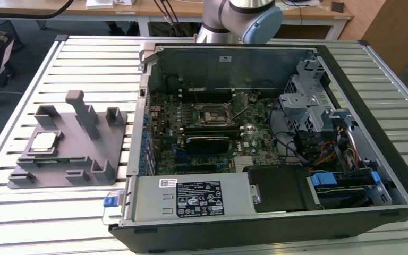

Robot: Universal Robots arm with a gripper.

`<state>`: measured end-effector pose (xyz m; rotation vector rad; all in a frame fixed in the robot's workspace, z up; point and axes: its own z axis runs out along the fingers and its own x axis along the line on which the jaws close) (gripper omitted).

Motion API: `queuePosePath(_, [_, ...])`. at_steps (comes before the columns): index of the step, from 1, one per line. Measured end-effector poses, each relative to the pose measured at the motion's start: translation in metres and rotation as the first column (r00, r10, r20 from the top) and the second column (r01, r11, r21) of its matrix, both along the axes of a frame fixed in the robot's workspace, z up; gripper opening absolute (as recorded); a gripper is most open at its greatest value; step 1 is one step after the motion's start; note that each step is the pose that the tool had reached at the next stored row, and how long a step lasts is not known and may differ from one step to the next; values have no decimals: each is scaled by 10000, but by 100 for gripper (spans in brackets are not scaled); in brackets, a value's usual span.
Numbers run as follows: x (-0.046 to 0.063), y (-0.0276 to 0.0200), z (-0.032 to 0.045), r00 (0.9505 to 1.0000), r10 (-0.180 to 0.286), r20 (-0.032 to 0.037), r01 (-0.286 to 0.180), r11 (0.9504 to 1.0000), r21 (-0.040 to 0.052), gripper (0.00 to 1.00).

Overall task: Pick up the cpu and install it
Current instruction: 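Reach for the cpu, then pick up the cpu and move it towards the insertion slot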

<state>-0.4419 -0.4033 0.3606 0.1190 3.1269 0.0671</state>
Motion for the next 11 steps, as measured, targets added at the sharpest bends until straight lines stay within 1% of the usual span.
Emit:
queuePosePath(7, [-9,-6,-14,10000,-1,-19,1,10000,0,11])
queuePosePath(11, [-9,-17,-20,10000,-1,-26,1,10000,0,11])
